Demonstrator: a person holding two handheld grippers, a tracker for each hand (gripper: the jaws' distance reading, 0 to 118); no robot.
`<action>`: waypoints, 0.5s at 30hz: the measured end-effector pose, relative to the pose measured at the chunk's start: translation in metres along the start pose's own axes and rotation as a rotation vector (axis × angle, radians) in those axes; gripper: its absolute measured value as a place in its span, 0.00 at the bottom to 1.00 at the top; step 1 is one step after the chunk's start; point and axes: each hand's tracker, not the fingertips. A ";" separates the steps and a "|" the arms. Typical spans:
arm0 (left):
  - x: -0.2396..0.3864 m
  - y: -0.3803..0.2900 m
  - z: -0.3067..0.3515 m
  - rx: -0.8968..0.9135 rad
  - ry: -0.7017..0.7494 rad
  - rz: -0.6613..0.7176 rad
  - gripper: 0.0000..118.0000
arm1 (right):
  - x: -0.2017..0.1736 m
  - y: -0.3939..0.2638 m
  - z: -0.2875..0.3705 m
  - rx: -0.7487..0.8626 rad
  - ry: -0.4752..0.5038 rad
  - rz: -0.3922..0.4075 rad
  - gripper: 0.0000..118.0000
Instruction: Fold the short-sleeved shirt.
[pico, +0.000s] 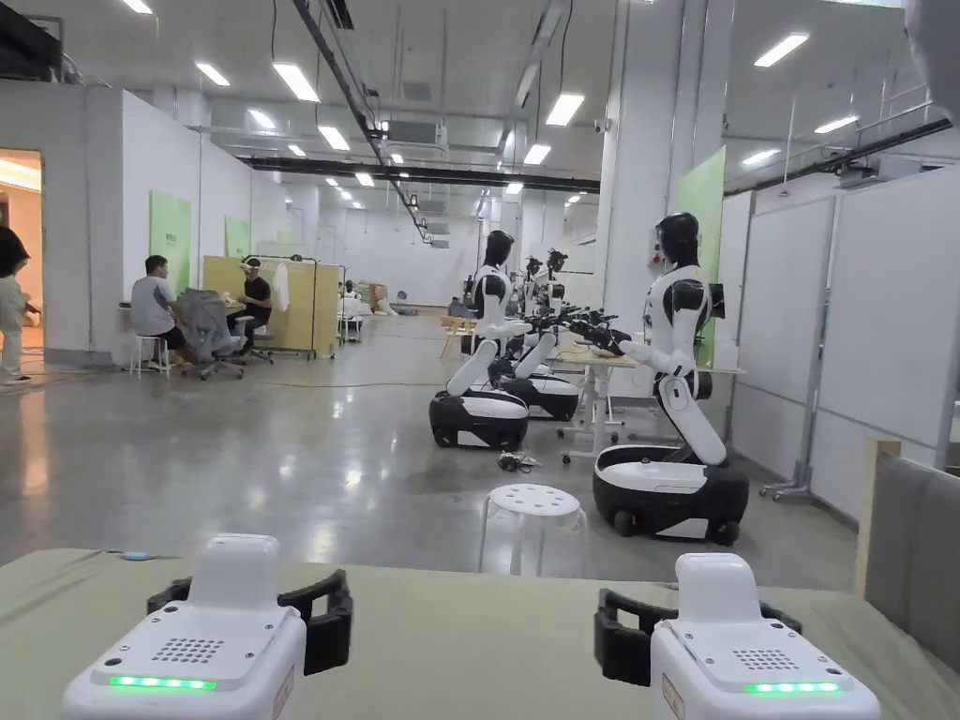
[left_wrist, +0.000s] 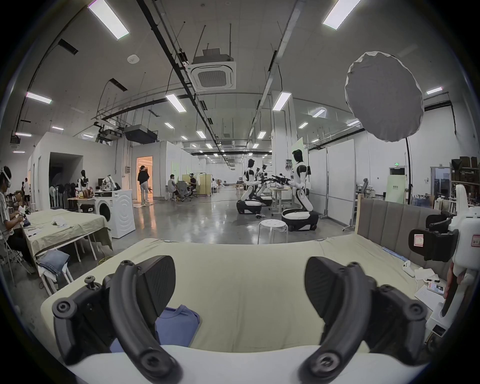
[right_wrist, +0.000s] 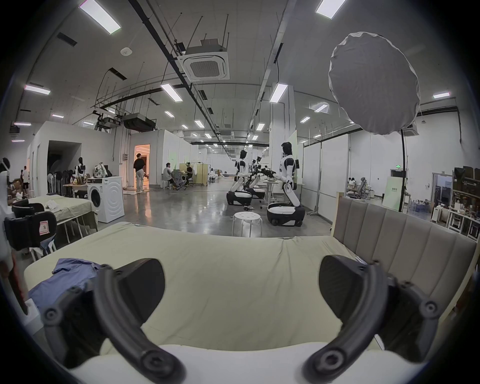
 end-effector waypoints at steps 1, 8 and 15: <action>0.000 0.000 0.001 0.012 -0.006 -0.004 0.67 | -0.001 0.000 0.001 0.003 -0.001 -0.004 0.87; -0.003 0.001 0.004 0.026 0.032 -0.001 0.05 | 0.005 0.002 -0.008 -0.007 -0.024 -0.013 0.00; -0.014 0.000 0.018 0.018 0.056 0.003 0.05 | -0.016 0.005 -0.006 -0.004 0.027 0.000 0.00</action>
